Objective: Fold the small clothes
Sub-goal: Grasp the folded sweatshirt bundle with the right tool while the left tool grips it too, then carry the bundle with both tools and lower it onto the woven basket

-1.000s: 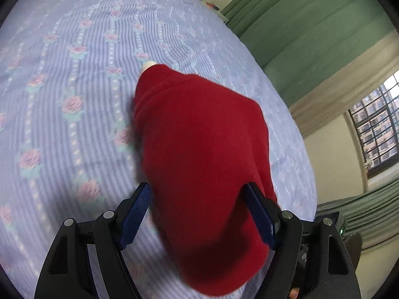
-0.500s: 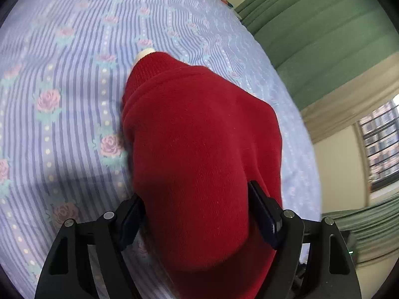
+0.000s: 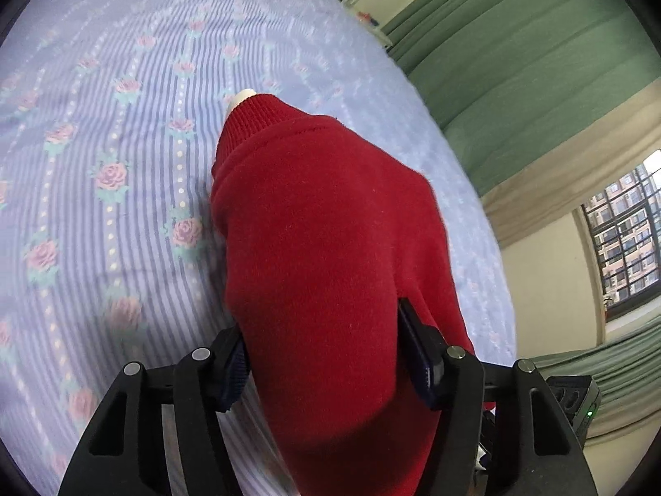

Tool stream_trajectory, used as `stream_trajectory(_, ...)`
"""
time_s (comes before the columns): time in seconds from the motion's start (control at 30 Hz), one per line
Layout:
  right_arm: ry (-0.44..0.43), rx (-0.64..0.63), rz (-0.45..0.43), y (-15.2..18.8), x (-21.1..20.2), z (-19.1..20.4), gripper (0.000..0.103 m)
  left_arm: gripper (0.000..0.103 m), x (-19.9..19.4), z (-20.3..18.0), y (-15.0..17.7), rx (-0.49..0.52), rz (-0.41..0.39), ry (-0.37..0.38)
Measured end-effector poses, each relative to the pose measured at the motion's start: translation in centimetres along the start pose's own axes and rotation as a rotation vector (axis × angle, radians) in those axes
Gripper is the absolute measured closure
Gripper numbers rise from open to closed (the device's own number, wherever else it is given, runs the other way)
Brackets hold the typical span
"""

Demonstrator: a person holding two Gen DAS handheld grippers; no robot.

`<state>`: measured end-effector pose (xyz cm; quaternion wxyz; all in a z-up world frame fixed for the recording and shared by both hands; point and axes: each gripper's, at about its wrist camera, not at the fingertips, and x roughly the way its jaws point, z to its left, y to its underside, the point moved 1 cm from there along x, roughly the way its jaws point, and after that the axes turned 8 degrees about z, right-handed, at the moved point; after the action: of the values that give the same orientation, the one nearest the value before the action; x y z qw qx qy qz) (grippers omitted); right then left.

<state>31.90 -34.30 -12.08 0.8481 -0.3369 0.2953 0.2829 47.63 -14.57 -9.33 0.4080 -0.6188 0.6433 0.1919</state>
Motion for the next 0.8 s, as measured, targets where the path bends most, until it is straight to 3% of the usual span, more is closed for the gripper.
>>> stream_trajectory(0.13,-0.023,-0.031,-0.037,0.8,-3.0,1.6,0.049,0.04,-3.3,-1.5,1.8,0.034,-0.035,0.006)
stream_trajectory(0.37,-0.081,-0.054,-0.059,3.8,-6.8,3.8,0.049,0.04,-8.4,-3.7,5.1,0.113,-0.088,-0.053)
stream_trajectory(0.8,-0.09,-0.075,-0.084,6.8,-11.6,5.1,0.049,0.04,-11.6,-6.1,8.8,0.127,-0.108,-0.037)
